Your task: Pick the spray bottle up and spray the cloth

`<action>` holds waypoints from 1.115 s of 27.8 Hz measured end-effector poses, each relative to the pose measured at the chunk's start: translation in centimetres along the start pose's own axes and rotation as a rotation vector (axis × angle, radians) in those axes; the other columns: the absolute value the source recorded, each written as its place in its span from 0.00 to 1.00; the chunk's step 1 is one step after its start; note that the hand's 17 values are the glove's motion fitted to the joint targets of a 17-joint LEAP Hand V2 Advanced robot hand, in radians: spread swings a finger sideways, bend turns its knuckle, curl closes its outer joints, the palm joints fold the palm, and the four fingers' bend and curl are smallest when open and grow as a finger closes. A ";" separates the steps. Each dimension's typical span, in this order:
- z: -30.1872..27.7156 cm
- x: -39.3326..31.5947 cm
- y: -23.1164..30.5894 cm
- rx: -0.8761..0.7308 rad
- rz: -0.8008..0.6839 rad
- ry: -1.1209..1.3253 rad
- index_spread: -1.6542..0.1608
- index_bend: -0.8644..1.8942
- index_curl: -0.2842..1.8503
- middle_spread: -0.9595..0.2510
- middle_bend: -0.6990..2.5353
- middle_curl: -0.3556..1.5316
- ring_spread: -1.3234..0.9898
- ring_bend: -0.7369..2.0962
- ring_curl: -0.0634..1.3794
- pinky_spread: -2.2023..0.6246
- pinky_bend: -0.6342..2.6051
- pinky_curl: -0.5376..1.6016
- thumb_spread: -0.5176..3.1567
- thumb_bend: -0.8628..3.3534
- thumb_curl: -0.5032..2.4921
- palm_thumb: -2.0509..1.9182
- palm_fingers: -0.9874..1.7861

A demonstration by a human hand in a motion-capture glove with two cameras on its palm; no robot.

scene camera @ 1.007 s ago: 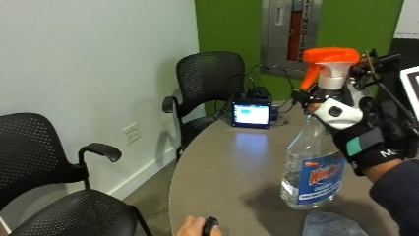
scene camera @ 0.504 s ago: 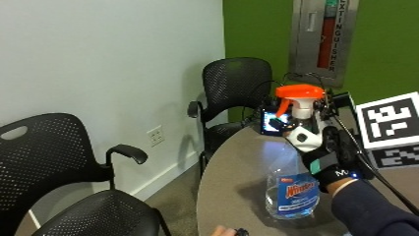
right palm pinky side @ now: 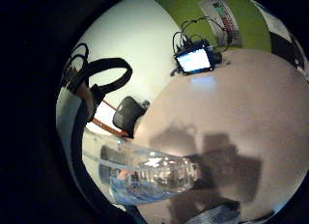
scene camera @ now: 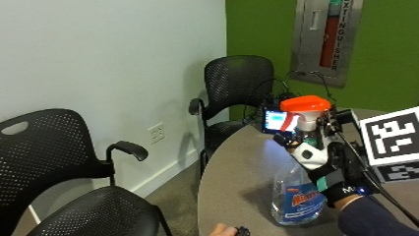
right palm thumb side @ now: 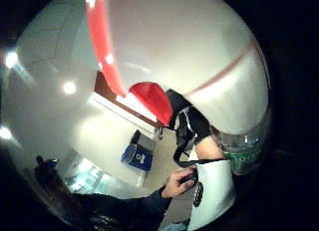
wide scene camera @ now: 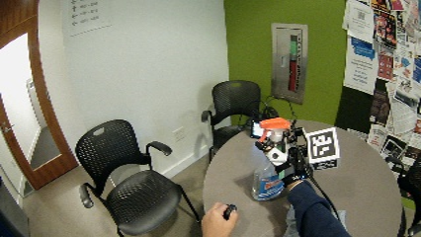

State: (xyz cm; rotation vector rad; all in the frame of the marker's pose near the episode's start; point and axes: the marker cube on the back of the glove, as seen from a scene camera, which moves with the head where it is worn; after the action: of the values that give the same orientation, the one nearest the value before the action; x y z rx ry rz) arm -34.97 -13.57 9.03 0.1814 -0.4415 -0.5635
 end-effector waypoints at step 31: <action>-15.4 9.4 11.9 -0.293 0.034 0.618 0.70 0.39 0.27 0.71 0.32 0.41 0.52 0.38 0.28 0.85 0.31 0.41 0.42 0.20 0.29 0.65 0.56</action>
State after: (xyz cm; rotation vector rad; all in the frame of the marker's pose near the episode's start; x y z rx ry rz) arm -15.28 -8.14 1.98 0.0597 0.2380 -0.5029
